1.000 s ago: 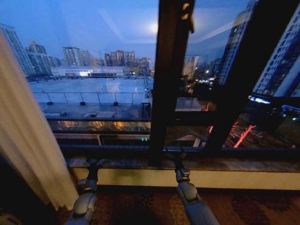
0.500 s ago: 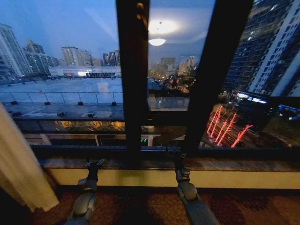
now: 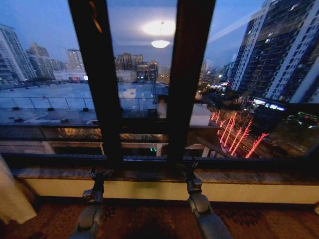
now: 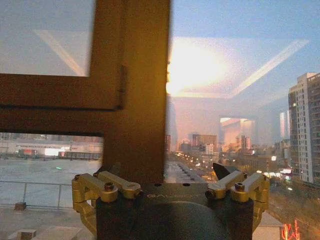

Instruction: Open the curtains by pulling them apart, changing their state from closed to fully open.

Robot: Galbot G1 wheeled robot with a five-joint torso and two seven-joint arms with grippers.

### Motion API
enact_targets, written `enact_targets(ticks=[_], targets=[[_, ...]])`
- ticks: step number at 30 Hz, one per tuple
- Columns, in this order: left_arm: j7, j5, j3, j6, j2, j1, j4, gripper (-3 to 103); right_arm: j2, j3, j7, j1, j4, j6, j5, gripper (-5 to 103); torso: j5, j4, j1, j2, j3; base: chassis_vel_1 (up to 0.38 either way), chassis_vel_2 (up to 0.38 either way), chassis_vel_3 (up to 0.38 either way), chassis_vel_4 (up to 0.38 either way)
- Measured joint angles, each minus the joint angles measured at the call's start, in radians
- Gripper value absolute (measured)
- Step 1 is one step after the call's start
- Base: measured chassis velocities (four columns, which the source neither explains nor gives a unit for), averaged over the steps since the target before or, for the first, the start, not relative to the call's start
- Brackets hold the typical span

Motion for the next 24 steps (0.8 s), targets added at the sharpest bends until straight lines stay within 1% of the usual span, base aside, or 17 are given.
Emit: enact_targets(ticks=[3, 5, 7, 10, 14, 21, 24], targets=[[0.000, 0.000, 0.000, 0.000, 0.000, 0.000, 0.000, 100, -0.001, 0.001, 0.000, 0.000, 0.000, 0.000, 0.000, 100, 0.0003, 0.0000, 0.000, 0.000, 0.000, -0.178, -0.182, 0.195, 0.212], [0.000, 0.000, 0.000, 0.000, 0.000, 0.000, 0.000, 100, -0.001, 0.001, 0.000, 0.000, 0.000, 0.000, 0.000, 100, 0.0005, 0.0003, 0.000, 0.000, 0.000, -0.042, -0.091, 0.102, 0.052], [0.000, 0.000, 0.000, 0.000, 0.000, 0.000, 0.000, 100, -0.001, 0.001, 0.000, 0.000, 0.000, 0.000, 0.000, 100, 0.0003, 0.0000, 0.000, 0.000, 0.000, -0.004, -0.060, 0.000, 0.009], [0.000, 0.000, -0.001, 0.000, 0.000, 0.000, 0.000, 100, 0.001, -0.001, 0.000, 0.000, 0.000, 0.000, 0.000, 100, -0.0012, 0.0009, 0.000, 0.000, 0.000, 0.009, 0.012, -0.020, -0.012], [-0.001, 0.000, -0.001, 0.000, 0.001, 0.000, 0.000, 100, 0.001, -0.001, 0.000, 0.000, 0.000, 0.000, 0.000, 100, -0.0001, 0.0009, 0.000, 0.000, 0.000, 0.050, 0.065, -0.051, -0.052], [0.000, 0.000, 0.000, 0.000, 0.000, 0.000, 0.000, 100, 0.000, 0.000, 0.000, 0.000, 0.000, 0.000, 0.000, 100, 0.0002, 0.0002, 0.000, 0.000, 0.000, 0.003, -0.009, -0.003, 0.006], [0.000, 0.000, 0.000, 0.000, 0.000, 0.000, 0.000, 100, 0.000, 0.000, 0.000, 0.000, 0.000, 0.000, 0.000, 100, 0.0000, 0.0003, 0.000, 0.000, 0.000, 0.033, -0.059, -0.039, 0.060]])
